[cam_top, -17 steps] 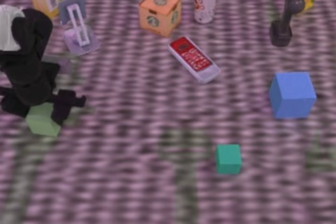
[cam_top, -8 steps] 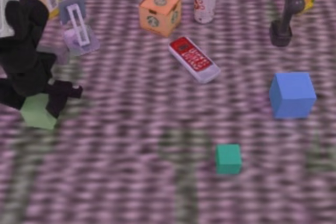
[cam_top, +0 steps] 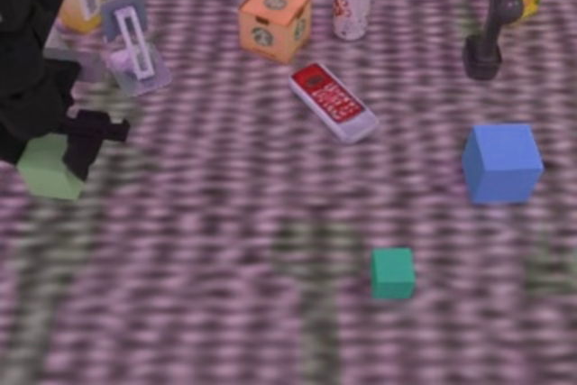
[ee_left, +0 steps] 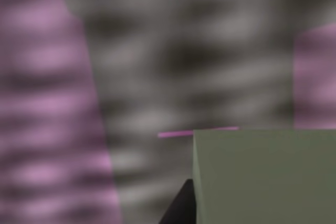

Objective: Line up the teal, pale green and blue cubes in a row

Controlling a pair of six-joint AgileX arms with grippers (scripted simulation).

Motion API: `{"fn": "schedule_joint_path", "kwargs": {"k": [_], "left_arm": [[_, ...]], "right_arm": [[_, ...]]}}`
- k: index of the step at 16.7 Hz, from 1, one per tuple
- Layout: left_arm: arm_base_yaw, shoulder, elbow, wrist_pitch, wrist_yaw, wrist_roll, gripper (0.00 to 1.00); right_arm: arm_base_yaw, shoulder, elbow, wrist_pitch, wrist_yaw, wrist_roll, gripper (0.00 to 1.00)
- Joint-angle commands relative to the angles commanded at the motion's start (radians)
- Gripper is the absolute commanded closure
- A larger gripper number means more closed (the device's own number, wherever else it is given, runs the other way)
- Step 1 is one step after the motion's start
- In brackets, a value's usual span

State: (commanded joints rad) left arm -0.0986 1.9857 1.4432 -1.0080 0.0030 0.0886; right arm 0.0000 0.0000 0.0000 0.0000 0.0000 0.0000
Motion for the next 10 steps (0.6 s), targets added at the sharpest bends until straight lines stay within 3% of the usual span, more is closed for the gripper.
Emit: {"fn": "schedule_joint_path", "kwargs": {"k": [4, 10], "left_arm": [[-0.064, 0.022, 0.035, -0.019, -0.001, -0.068, 1.00], [-0.373, 0.101, 0.169, -0.098, -0.008, -0.462, 1.00]], "right_arm": [[0.000, 0.000, 0.000, 0.000, 0.000, 0.000, 0.00], [0.000, 0.000, 0.000, 0.000, 0.000, 0.000, 0.00]]}}
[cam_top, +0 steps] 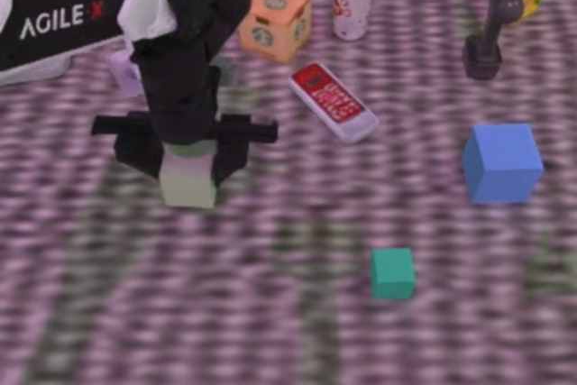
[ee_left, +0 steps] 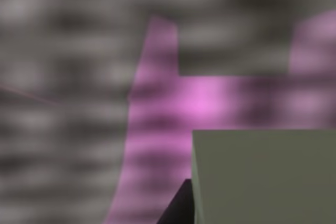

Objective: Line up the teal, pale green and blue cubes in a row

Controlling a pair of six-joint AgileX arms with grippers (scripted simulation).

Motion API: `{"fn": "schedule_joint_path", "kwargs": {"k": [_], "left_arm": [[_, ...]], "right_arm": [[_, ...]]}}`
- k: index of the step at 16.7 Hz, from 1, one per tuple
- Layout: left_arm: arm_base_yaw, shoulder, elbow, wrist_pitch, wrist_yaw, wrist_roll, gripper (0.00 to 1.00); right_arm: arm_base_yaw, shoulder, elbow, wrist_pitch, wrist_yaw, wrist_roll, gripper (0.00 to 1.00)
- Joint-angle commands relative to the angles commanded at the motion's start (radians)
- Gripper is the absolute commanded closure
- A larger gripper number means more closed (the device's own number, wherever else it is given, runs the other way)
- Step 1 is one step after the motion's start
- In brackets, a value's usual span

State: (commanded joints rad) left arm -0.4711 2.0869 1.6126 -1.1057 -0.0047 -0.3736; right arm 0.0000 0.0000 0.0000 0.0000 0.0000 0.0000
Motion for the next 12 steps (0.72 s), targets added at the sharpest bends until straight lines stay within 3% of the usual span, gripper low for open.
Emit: {"fn": "schedule_joint_path", "kwargs": {"k": [6, 8, 12], "left_arm": [[-0.314, 0.041, 0.115, -0.059, -0.008, -0.394, 1.00], [-0.367, 0.043, 0.132, -0.066, -0.010, -0.449, 1.00], [-0.380, 0.044, 0.137, -0.068, -0.010, -0.462, 1.00]], "right_arm": [[0.000, 0.000, 0.000, 0.000, 0.000, 0.000, 0.00], [0.000, 0.000, 0.000, 0.000, 0.000, 0.000, 0.00], [0.000, 0.000, 0.000, 0.000, 0.000, 0.000, 0.00]]}}
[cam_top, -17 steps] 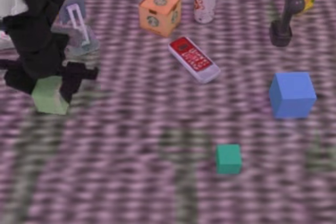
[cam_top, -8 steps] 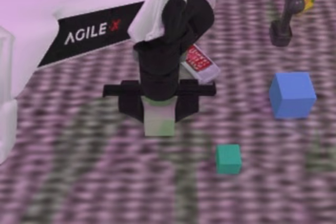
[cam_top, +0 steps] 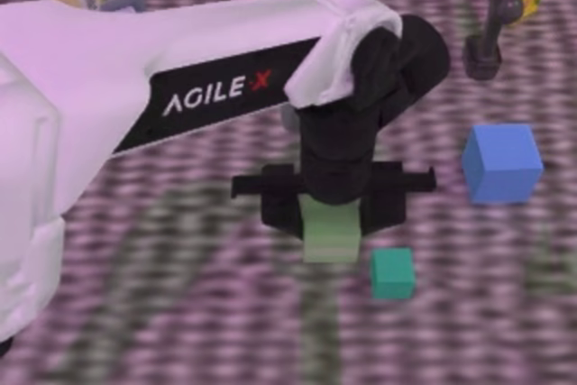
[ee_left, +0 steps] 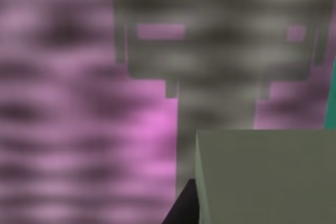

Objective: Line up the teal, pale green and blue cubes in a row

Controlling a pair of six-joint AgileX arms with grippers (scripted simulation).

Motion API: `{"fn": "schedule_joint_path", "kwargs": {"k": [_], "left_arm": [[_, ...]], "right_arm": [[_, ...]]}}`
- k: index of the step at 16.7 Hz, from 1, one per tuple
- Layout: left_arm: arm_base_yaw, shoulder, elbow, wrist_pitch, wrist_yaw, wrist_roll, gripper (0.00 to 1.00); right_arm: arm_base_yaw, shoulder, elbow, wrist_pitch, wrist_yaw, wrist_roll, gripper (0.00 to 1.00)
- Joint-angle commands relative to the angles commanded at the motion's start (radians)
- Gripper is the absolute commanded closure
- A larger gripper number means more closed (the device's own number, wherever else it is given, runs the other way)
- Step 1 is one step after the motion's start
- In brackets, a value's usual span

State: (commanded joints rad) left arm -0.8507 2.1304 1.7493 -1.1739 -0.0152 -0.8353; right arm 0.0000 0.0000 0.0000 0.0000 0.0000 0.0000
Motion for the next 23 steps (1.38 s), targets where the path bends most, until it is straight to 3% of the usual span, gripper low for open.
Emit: {"fn": "schedule_joint_path", "kwargs": {"k": [4, 10, 15, 23], "left_arm": [[0.003, 0.007, -0.031, 0.041, 0.001, 0.003, 1.00], [0.001, 0.065, -0.161, 0.228, 0.001, 0.003, 1.00], [0.001, 0.071, -0.173, 0.244, 0.001, 0.002, 1.00], [0.001, 0.071, -0.173, 0.244, 0.001, 0.002, 0.40]], "right_arm": [[0.000, 0.000, 0.000, 0.000, 0.000, 0.000, 0.00], [0.000, 0.000, 0.000, 0.000, 0.000, 0.000, 0.00], [0.000, 0.000, 0.000, 0.000, 0.000, 0.000, 0.00], [0.000, 0.000, 0.000, 0.000, 0.000, 0.000, 0.00]]}}
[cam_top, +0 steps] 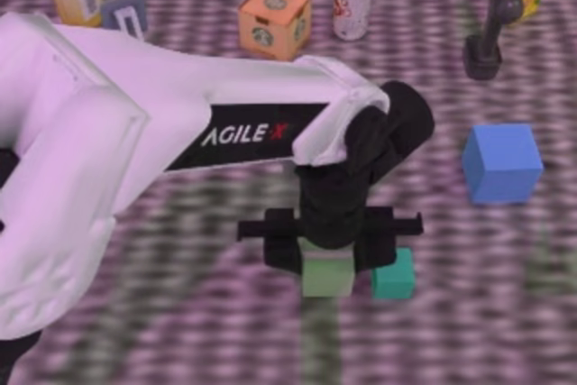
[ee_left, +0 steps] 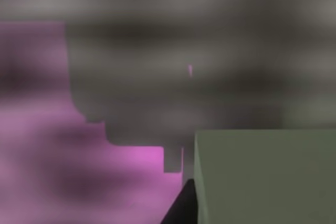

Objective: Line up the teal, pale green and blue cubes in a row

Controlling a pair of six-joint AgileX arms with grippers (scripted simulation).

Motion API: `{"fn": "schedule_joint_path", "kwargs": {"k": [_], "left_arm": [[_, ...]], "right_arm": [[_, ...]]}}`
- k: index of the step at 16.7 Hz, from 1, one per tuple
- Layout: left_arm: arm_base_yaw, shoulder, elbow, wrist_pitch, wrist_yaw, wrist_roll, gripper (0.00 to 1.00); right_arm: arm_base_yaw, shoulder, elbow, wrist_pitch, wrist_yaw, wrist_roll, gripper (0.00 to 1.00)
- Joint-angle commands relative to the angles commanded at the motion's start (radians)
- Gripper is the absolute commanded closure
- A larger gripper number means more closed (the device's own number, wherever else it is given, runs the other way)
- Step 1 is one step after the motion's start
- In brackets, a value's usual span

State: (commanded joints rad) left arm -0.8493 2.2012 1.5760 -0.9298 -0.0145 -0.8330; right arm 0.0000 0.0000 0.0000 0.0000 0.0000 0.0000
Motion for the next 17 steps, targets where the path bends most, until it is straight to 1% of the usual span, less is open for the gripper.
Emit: {"fn": "schedule_joint_path", "kwargs": {"k": [5, 6, 15, 17], "left_arm": [[0.000, 0.000, 0.000, 0.000, 0.000, 0.000, 0.02], [0.000, 0.000, 0.000, 0.000, 0.000, 0.000, 0.00], [0.001, -0.002, 0.003, -0.004, 0.000, 0.000, 0.00], [0.002, -0.011, 0.032, -0.042, 0.000, -0.002, 0.00]], "right_arm": [[0.000, 0.000, 0.000, 0.000, 0.000, 0.000, 0.00], [0.000, 0.000, 0.000, 0.000, 0.000, 0.000, 0.00], [0.000, 0.000, 0.000, 0.000, 0.000, 0.000, 0.00], [0.000, 0.000, 0.000, 0.000, 0.000, 0.000, 0.00]]}}
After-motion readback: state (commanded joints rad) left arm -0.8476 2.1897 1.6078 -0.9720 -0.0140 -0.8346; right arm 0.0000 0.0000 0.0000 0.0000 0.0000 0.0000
